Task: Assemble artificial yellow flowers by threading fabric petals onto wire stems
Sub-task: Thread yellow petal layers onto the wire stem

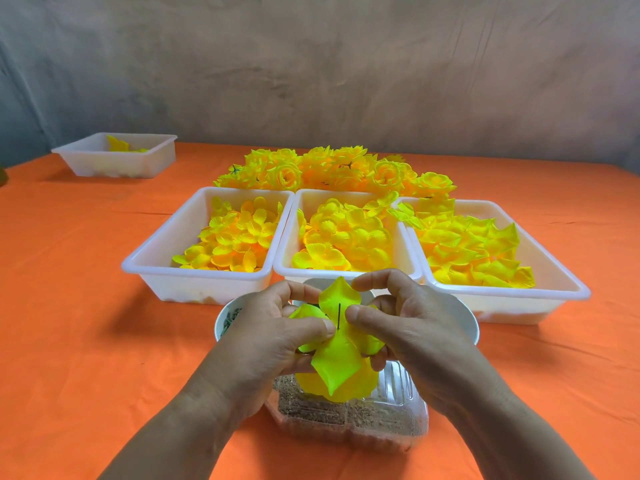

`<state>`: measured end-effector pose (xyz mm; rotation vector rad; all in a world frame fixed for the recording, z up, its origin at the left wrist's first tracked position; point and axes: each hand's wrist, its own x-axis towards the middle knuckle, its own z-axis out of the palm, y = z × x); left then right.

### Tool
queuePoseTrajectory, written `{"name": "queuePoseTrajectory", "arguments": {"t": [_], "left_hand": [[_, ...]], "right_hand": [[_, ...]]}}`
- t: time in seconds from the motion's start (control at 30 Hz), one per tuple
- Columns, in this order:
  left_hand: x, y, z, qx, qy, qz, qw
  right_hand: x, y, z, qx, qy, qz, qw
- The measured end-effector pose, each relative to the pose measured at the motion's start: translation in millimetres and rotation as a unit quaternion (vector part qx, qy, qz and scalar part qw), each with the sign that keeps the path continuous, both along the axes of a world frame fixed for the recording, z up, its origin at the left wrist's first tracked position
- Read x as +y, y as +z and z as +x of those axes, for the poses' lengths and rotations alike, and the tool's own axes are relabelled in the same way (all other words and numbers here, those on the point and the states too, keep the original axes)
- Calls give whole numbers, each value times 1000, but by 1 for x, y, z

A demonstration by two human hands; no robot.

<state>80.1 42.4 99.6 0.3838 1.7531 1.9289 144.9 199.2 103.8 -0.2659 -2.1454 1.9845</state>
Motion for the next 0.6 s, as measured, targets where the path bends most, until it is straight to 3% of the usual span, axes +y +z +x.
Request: {"name": "queuePoseTrajectory", "arguments": {"t": [0.2, 0.6], "left_hand": [[0, -7, 1, 10, -1, -28, 1000], [0, -9, -5, 24, -1, -78, 997]], "right_hand": [[4, -12, 0, -27, -7, 77, 997], [3, -17, -2, -19, -15, 132, 991]]}}
